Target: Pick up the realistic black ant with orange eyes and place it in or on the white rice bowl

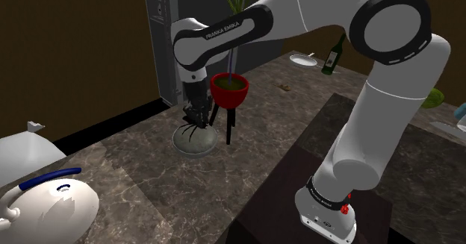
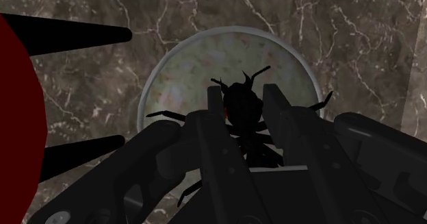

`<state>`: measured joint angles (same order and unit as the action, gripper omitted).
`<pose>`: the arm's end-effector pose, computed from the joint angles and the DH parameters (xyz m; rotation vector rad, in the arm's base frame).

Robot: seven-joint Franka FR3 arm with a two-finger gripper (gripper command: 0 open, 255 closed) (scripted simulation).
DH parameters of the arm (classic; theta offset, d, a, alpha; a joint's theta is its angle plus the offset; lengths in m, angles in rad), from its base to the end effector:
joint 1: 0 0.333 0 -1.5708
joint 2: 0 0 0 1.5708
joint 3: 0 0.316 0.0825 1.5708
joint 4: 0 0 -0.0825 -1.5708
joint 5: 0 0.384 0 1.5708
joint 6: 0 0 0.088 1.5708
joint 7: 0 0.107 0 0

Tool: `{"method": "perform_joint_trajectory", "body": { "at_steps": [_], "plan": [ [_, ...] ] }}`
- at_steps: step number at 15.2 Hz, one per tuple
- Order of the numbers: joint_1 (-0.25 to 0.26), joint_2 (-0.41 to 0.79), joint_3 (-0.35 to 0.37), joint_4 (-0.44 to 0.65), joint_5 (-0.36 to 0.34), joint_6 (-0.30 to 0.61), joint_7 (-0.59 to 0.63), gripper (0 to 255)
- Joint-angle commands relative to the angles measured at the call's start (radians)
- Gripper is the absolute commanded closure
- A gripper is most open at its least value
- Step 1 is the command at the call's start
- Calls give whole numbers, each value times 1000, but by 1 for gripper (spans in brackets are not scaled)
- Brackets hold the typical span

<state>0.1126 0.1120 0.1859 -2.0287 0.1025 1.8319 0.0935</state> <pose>0.5109 0.1643 0.3729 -3.0382 -0.2516 0.4976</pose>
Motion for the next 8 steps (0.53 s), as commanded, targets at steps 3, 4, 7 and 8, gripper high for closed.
{"method": "perform_joint_trajectory", "body": {
  "at_steps": [3, 4, 7, 8],
  "plan": [
    [1, 19, 0, -26, -2, 44, -2, 255],
    [1, 19, 0, -26, -2, 44, -2, 255],
    [1, 19, 0, -26, -2, 44, -2, 255],
    [1, 19, 0, -26, -2, 44, -2, 255]
  ]
}}
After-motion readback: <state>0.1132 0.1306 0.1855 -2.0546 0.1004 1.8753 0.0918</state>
